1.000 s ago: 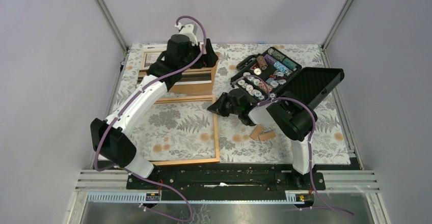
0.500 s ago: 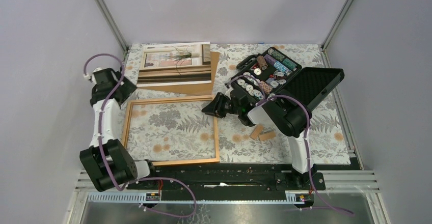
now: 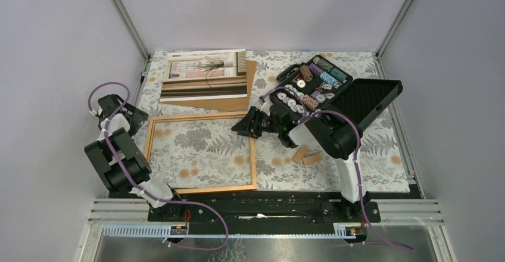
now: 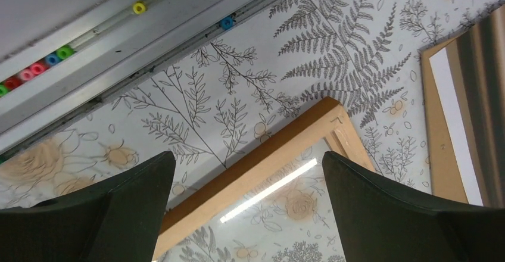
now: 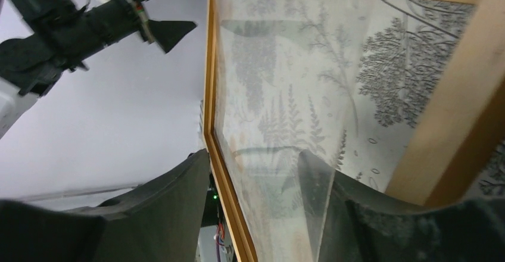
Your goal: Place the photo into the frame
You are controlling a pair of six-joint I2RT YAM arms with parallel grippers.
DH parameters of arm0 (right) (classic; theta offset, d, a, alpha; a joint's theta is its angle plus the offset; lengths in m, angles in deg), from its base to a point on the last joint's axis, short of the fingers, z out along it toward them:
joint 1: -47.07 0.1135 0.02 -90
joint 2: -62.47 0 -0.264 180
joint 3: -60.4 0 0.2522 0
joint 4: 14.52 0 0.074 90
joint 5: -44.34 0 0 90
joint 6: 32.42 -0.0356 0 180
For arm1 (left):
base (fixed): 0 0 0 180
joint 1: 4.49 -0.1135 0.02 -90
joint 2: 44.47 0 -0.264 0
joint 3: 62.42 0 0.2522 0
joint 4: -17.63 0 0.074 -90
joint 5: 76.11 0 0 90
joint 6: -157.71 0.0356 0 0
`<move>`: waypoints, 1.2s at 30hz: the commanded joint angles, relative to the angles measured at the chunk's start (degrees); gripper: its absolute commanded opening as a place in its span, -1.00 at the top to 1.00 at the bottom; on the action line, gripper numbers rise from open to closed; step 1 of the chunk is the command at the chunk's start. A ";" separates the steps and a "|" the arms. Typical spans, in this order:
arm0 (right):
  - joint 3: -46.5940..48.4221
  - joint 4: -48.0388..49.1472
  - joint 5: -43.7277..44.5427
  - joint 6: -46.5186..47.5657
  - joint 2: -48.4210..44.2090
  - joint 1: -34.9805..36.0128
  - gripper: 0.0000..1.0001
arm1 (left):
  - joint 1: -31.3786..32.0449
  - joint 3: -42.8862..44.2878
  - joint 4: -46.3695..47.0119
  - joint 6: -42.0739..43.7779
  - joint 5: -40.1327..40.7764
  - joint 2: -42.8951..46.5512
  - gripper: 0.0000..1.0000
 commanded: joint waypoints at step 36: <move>4.02 -2.50 -3.20 -16.95 -0.45 -1.23 1.00 | 0.01 -8.68 19.56 -11.81 -34.15 -7.27 -0.97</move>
